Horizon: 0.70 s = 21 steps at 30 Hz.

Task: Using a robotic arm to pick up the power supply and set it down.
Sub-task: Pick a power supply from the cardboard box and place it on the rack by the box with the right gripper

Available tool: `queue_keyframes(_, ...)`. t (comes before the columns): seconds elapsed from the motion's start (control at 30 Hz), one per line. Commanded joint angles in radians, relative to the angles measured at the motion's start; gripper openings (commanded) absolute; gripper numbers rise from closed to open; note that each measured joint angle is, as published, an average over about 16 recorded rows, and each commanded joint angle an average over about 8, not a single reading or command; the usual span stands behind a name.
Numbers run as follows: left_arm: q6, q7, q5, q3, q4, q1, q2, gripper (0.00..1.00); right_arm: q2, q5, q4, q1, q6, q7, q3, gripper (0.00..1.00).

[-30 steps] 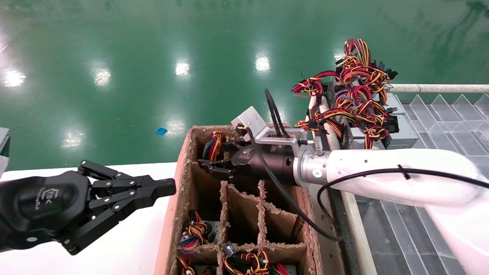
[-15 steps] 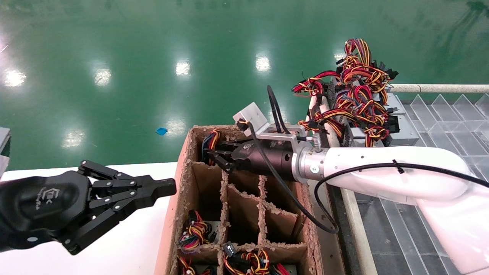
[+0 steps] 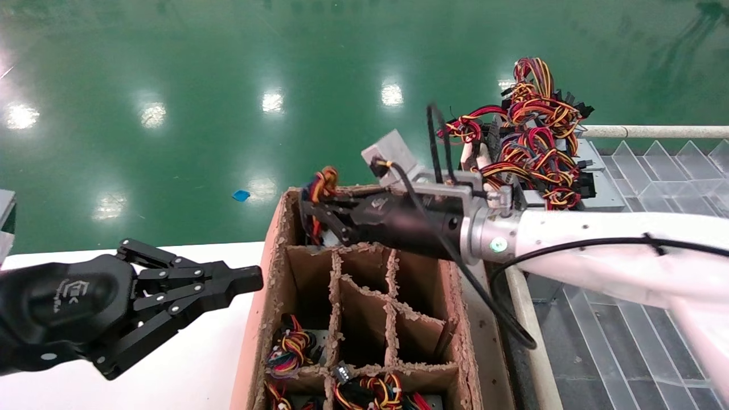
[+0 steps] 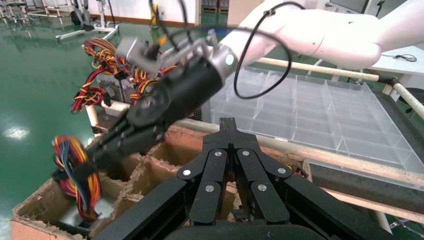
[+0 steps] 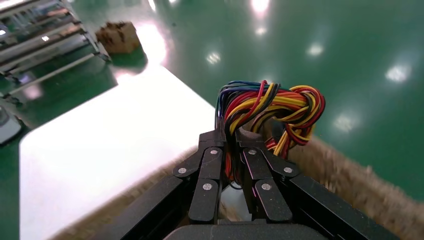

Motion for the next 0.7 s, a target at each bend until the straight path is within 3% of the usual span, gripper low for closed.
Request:
queue_keyframes(0.03,0.0,0.0,0.0,0.0,0.0,0.0,0.0,0.0,0.014,0.024,0.028,0.003,-0.01,-0.006,0.015,0.0)
queue_keyframes(0.33,0.0,0.0,0.0,0.0,0.0,0.0,0.0,0.0,0.11,0.155,0.142,0.054,-0.09,-0.06,0.115,0.0)
queue_keyframes(0.7,0.0,0.0,0.0,0.0,0.0,0.0,0.0,0.0,0.31,0.252,0.226,0.193,-0.216,-0.045,0.227,0.0)
